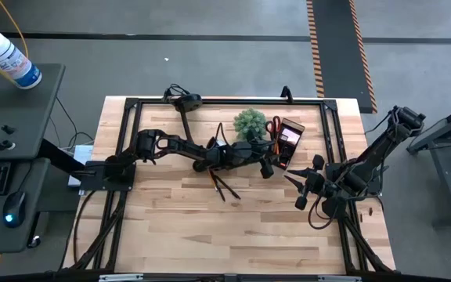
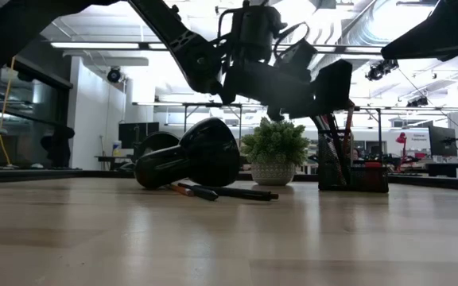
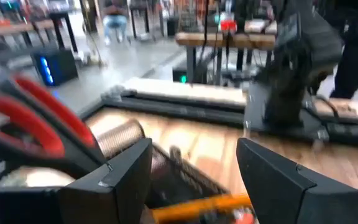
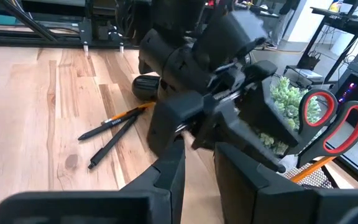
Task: Pick and place office supplies into organizer
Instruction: Put the right black pen into the desk organizer
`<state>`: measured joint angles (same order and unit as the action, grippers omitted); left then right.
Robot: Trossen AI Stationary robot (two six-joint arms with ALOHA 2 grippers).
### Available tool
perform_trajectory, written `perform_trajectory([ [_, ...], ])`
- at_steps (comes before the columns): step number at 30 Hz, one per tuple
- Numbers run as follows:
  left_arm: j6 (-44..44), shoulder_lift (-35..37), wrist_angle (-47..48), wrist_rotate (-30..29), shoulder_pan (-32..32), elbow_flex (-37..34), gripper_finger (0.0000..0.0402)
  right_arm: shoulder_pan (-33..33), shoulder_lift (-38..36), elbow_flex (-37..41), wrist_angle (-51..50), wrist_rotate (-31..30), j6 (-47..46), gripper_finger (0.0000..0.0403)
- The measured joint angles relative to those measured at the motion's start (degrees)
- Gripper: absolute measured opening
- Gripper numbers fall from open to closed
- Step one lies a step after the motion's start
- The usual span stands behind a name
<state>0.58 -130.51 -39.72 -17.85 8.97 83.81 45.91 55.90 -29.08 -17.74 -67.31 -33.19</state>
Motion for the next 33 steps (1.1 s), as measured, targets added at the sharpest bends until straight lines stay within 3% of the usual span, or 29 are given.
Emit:
perform_trajectory([
  [5,4.11,0.2,-6.87,-2.21,-0.32,0.02,0.0221,0.0,0.0,0.0,0.0,0.02,0.15,0.0078],
  [8,6.72,1.81,-6.19,-4.82,-0.42,-0.03,0.0221,0.0,0.0,0.0,-0.02,0.07,0.17,0.0078],
  [15,11.04,9.28,5.45,-5.07,-2.6,-0.94,0.022,0.0,0.02,-0.02,-0.3,0.16,0.19,0.0078],
  [20,13.11,14.34,8.43,-6.47,-7.32,-4.76,0.022,0.0,0.02,-0.02,-0.34,0.16,0.17,0.0078],
  [27,5.47,19.52,7.41,-16.25,-13.16,-16.91,0.022,-0.09,0.9,-0.04,2.7,0.85,0.82,0.0078],
  [33,-1.87,24.68,3.66,-21.48,-17.98,-25.81,0.022,-2.38,8.77,-0.07,13.3,4.3,5.76,0.0078],
])
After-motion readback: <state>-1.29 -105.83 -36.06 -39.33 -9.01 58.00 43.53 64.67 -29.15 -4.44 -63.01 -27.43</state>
